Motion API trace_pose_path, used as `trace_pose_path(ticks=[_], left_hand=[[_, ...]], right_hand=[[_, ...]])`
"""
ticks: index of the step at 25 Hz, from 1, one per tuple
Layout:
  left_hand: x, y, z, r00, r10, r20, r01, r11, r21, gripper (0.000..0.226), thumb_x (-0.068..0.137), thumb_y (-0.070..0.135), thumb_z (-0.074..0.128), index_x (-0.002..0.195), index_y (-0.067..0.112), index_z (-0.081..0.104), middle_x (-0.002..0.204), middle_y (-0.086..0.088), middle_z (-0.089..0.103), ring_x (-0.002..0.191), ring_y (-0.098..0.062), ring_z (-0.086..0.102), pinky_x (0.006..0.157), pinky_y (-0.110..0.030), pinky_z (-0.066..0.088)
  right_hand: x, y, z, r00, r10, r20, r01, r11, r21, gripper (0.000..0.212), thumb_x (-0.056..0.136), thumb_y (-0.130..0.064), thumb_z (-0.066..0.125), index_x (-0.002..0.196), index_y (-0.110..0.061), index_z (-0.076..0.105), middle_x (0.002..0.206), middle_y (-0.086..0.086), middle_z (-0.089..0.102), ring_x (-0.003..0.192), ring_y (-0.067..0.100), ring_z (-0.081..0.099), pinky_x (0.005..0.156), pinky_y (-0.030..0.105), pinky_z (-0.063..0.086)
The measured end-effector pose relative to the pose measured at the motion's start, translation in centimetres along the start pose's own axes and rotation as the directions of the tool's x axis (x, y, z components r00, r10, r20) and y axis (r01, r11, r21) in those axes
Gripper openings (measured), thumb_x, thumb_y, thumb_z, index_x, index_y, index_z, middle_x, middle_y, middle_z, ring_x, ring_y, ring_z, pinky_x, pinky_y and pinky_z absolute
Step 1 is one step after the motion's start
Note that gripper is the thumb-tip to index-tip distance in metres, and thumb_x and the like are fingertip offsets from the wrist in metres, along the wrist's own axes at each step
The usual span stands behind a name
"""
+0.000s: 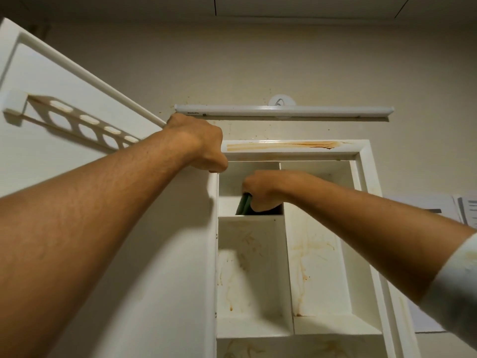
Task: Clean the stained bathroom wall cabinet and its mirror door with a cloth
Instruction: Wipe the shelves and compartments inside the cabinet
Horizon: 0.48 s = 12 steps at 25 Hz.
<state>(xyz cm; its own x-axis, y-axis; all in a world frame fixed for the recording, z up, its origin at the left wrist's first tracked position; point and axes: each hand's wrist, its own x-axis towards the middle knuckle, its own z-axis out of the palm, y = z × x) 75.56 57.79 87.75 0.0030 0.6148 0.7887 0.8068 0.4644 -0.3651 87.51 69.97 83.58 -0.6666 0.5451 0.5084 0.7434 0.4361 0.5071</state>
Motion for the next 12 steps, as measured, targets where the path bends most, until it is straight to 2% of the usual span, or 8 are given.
trace_pose_path(ticks=[2, 4, 6, 9, 10, 12], left_hand=[[0.1, 0.0, 0.1, 1.0, 0.008, -0.002, -0.008, 1.0, -0.001, 0.031, 0.087, 0.048, 0.057, 0.108, 0.025, 0.056, 0.088, 0.002, 0.06, 0.079, -0.017, 0.055, 0.074, -0.039, 0.037], [-0.1, -0.1, -0.1, 1.0, 0.0, 0.001, 0.0, 1.0, -0.002, 0.031, 0.087, 0.048, 0.057, 0.107, 0.025, 0.055, 0.089, 0.002, 0.06, 0.077, -0.016, 0.053, 0.073, -0.039, 0.037], [-0.4, 0.1, -0.2, 1.0, -0.003, 0.01, 0.003, 1.0, -0.001, 0.031, 0.088, 0.048, 0.056, 0.108, 0.024, 0.055, 0.089, 0.001, 0.06, 0.079, -0.017, 0.054, 0.074, -0.039, 0.036], [-0.1, 0.1, 0.0, 1.0, 0.01, -0.003, -0.01, 1.0, 0.005, 0.032, 0.089, 0.048, 0.057, 0.108, 0.023, 0.055, 0.088, 0.001, 0.059, 0.084, -0.019, 0.056, 0.074, -0.039, 0.037], [0.0, 0.0, 0.1, 1.0, 0.007, -0.006, -0.007, 1.0, -0.002, 0.032, 0.088, 0.049, 0.057, 0.108, 0.024, 0.054, 0.089, 0.001, 0.06, 0.084, -0.019, 0.056, 0.073, -0.039, 0.037], [0.1, 0.0, 0.1, 1.0, 0.002, 0.003, -0.002, 1.0, -0.017, 0.033, 0.088, 0.05, 0.057, 0.108, 0.024, 0.055, 0.089, 0.001, 0.059, 0.084, -0.019, 0.056, 0.073, -0.039, 0.037]], right_hand=[[0.6, -0.2, 0.0, 0.996, 0.039, 0.074, -0.043, 0.997, 0.059, 0.023, 0.094, -0.009, 0.056, 0.112, -0.006, 0.069, 0.097, 0.008, 0.068, 0.082, 0.022, 0.062, 0.064, 0.027, 0.049], [0.9, -1.1, 0.3, 0.996, 0.07, 0.047, -0.073, 0.995, 0.075, 0.023, 0.092, -0.01, 0.055, 0.109, -0.005, 0.069, 0.09, 0.008, 0.064, 0.074, 0.023, 0.059, 0.062, 0.03, 0.049], [0.6, -1.3, -0.1, 0.995, 0.07, 0.067, -0.077, 0.991, 0.106, 0.023, 0.091, -0.011, 0.057, 0.111, -0.007, 0.069, 0.095, 0.008, 0.067, 0.082, 0.025, 0.063, 0.071, 0.034, 0.056], [-0.1, 0.9, -2.1, 0.98, 0.052, 0.192, -0.11, 0.945, 0.308, 0.021, 0.091, -0.019, 0.073, 0.11, -0.018, 0.066, 0.092, -0.001, 0.066, 0.091, 0.025, 0.069, 0.078, 0.035, 0.061], [0.0, 1.4, -2.2, 0.978, 0.057, 0.2, -0.128, 0.925, 0.358, 0.025, 0.089, -0.021, 0.077, 0.111, -0.02, 0.065, 0.091, -0.002, 0.065, 0.093, 0.024, 0.069, 0.079, 0.035, 0.061], [0.9, 0.9, -0.8, 0.991, 0.084, 0.104, -0.119, 0.913, 0.391, 0.021, 0.089, -0.021, 0.077, 0.107, -0.02, 0.066, 0.093, -0.001, 0.066, 0.092, 0.023, 0.066, 0.078, 0.033, 0.056]])
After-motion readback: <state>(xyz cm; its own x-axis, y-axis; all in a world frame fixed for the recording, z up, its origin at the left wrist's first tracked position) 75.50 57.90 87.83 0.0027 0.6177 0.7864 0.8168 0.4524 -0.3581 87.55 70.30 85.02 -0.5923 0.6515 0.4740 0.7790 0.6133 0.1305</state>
